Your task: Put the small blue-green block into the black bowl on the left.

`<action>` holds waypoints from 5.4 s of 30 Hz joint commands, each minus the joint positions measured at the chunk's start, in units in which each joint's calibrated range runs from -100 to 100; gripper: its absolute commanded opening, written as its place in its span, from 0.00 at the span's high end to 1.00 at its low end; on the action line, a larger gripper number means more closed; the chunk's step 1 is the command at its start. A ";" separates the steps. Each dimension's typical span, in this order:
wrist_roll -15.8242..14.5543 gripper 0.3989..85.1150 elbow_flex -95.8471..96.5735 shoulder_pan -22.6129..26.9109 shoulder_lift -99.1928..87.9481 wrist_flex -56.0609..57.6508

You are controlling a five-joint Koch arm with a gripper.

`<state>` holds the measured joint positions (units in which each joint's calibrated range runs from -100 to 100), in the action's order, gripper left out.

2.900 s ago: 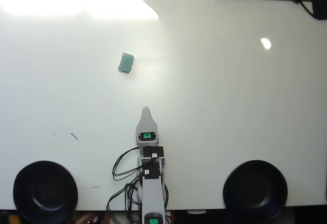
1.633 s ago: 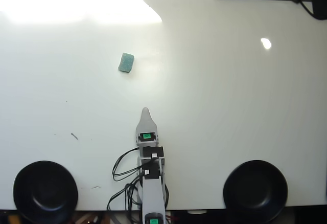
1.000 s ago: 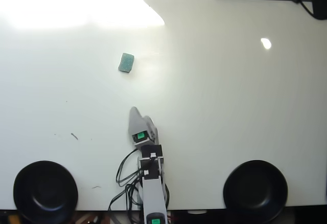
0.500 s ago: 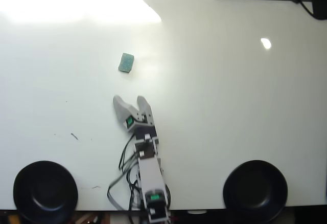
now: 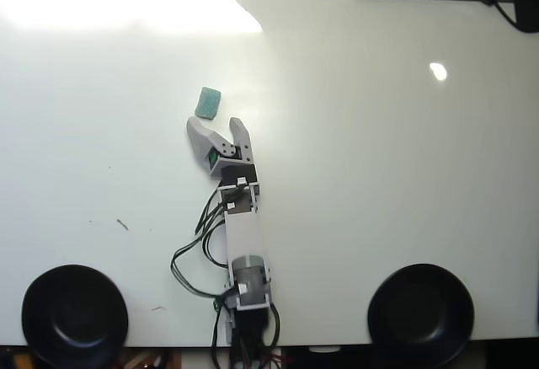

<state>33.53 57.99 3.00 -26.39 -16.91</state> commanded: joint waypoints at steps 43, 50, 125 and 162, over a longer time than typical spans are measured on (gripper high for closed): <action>3.52 0.97 -4.38 12.01 -29.48 9.65; 3.57 0.97 -7.06 20.07 -44.15 20.60; -29.01 0.45 0.05 14.26 -68.25 39.24; -36.48 0.43 42.01 -2.54 -72.86 14.27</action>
<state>-2.91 97.97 0.46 -98.36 -0.78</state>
